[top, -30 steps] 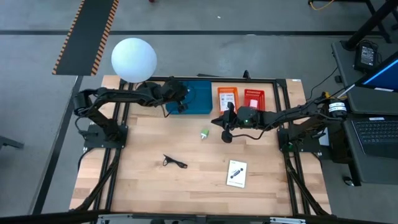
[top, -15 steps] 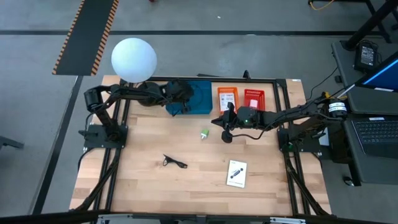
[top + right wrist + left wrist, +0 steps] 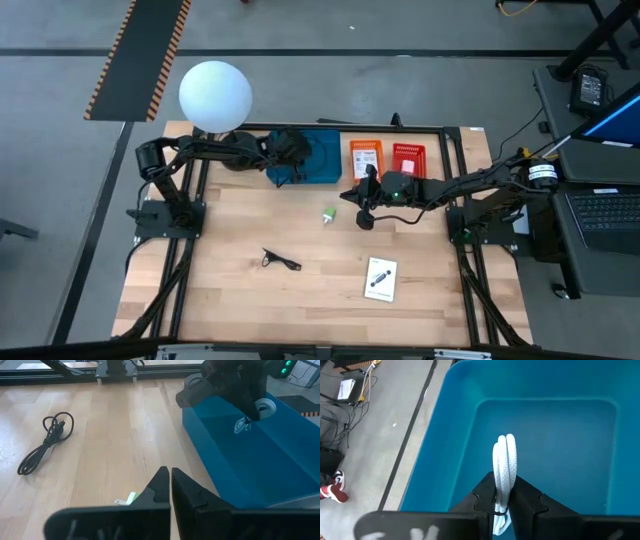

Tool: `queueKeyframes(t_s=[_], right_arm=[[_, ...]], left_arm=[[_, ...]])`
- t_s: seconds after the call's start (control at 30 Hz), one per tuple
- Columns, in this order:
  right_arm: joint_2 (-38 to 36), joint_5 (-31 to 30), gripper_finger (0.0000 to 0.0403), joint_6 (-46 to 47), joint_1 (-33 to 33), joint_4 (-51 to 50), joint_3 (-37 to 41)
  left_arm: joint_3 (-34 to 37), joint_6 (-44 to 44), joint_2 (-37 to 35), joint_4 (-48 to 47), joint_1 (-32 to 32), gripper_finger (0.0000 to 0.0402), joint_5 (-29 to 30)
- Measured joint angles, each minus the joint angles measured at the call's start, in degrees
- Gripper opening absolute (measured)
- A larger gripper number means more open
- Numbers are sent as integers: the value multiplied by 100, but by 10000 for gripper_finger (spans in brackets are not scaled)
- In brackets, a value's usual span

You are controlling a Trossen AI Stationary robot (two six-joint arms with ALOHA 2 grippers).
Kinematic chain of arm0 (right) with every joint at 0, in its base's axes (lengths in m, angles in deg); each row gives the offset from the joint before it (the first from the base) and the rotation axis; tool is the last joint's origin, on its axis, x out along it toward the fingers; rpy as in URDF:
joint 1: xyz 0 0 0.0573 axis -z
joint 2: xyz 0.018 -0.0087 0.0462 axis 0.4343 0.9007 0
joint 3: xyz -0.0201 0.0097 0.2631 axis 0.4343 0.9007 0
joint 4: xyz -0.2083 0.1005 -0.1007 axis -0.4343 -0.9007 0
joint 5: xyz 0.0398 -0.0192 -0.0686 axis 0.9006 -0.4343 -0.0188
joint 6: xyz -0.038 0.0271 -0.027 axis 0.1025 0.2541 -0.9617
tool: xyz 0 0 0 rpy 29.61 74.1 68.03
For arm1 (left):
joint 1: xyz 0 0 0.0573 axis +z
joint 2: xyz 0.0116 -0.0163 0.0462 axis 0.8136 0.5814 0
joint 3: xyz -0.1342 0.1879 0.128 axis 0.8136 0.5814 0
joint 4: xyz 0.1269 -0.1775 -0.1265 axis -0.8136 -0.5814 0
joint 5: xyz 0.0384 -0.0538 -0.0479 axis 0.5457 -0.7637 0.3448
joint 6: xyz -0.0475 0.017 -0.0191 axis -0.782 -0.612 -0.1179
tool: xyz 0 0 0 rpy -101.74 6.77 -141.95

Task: Pick and place items into bin
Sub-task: Put the light blue charger cable into the blue bin

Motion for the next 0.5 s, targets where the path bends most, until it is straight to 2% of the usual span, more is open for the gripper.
queueKeyframes(t_s=[0.33,0.5], right_arm=[[-2,1,4,-229,1,8,0],[-4,2,4,-328,1,37,0]], left_arm=[[0,-188,62,65,-2,79,-150],[0,-200,90,155,0,102,79]])
